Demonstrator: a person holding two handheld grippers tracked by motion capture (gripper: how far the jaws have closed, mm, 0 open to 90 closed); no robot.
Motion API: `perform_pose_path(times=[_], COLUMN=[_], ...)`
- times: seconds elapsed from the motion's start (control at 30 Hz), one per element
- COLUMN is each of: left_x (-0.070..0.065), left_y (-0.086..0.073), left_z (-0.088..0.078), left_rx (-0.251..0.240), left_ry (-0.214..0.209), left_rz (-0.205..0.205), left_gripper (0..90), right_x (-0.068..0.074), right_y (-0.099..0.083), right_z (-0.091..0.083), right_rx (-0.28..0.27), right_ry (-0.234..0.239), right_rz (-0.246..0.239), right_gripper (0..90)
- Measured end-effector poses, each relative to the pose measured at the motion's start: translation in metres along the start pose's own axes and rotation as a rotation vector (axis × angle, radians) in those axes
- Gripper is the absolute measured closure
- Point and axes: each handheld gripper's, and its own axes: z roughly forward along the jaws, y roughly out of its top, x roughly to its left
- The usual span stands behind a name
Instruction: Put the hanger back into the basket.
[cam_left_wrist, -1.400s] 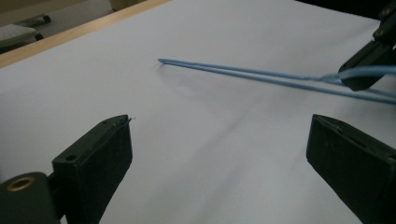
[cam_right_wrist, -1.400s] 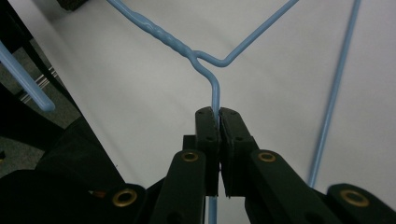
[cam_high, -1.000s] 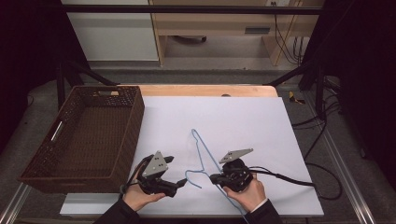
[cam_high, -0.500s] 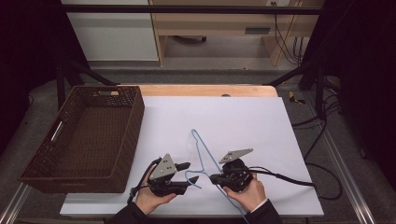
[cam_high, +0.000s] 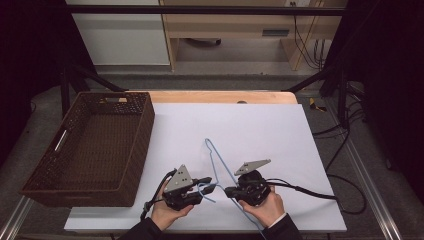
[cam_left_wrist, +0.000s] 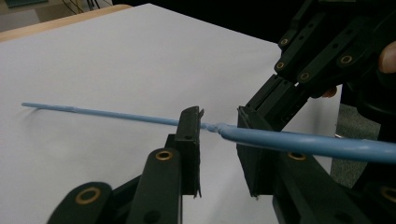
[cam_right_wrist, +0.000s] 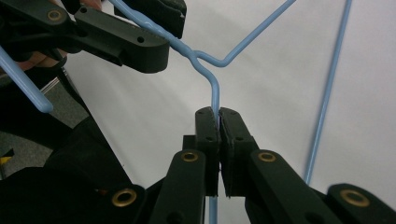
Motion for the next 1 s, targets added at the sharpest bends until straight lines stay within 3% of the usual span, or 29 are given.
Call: perform_pose_path(times=[0.27, 0.57, 0.77, 0.87, 1.0], left_x=[-0.0007, -0.0027, -0.0051, -0.0057, -0.0066], left_y=[-0.0008, 0.0007, 0.0028, 0.0034, 0.0041], left_z=[0.0026, 0.0030, 0.0028, 0.0030, 0.0031], left_rx=[0.002, 0.004, 0.011, 0.013, 0.014], left_ry=[0.001, 0.012, 0.015, 0.017, 0.020], left_rz=[-0.020, -0.024, -0.016, -0.017, -0.017], left_gripper=[84.1, 84.8, 84.8, 84.8, 84.8], right_x=[0.0000, 0.0000, 0.0022, 0.0045, 0.0056], right_y=[-0.0003, -0.0009, -0.0038, -0.0057, -0.0067], right_z=[0.0009, 0.0008, -0.0001, 0.0028, 0.0060], right_rx=[-0.001, -0.006, -0.001, -0.004, 0.010], right_ry=[0.001, -0.003, -0.040, -0.067, -0.084], right_rz=[-0.003, -0.017, -0.050, -0.067, -0.070], right_gripper=[87.6, 86.8, 67.4, 62.9, 66.2])
